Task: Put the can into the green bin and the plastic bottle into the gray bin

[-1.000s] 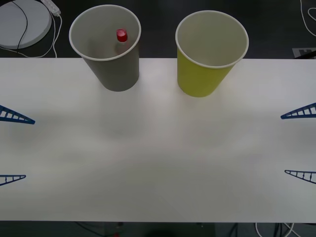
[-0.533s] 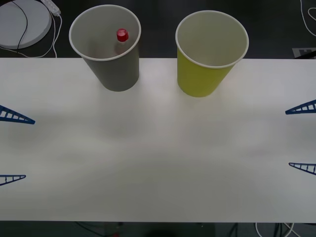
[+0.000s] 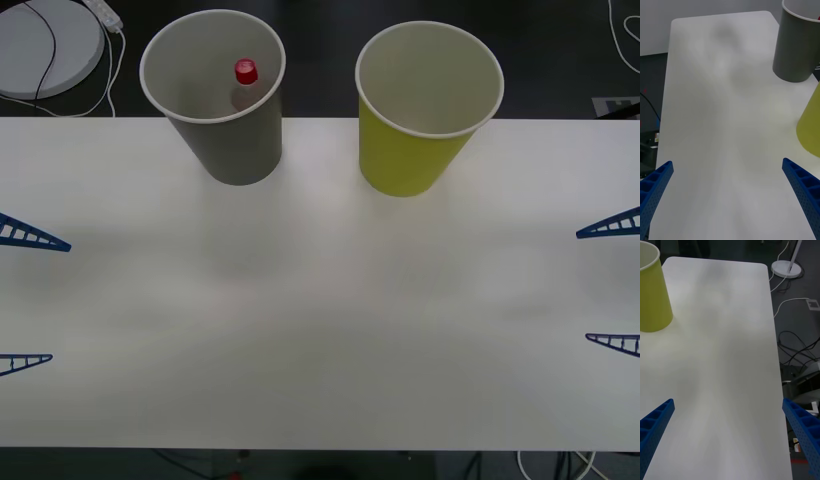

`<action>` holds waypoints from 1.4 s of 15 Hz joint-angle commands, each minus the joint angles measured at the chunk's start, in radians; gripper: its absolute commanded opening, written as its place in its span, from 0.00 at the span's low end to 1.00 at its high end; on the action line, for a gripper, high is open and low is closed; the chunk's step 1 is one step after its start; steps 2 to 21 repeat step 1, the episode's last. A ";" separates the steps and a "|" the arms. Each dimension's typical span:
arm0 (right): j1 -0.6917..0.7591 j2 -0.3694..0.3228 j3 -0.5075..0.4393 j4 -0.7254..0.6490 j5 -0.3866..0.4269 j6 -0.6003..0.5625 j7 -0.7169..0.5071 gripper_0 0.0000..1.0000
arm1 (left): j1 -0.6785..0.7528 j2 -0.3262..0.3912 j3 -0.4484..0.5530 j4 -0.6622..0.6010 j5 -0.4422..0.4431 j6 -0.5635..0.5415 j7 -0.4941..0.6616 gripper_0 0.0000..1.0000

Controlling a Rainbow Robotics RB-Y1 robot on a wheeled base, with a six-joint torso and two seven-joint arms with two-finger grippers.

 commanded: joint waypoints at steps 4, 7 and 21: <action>0.000 0.000 0.000 0.000 0.000 0.000 0.000 1.00 | 0.000 0.000 0.000 0.000 0.000 0.000 0.000 1.00; 0.000 0.000 0.000 0.000 0.000 0.000 0.000 1.00 | 0.000 0.000 0.000 0.000 0.000 0.000 0.000 1.00; 0.000 0.000 0.000 0.000 0.000 0.000 0.000 1.00 | 0.000 0.000 0.000 0.000 0.000 0.000 0.000 1.00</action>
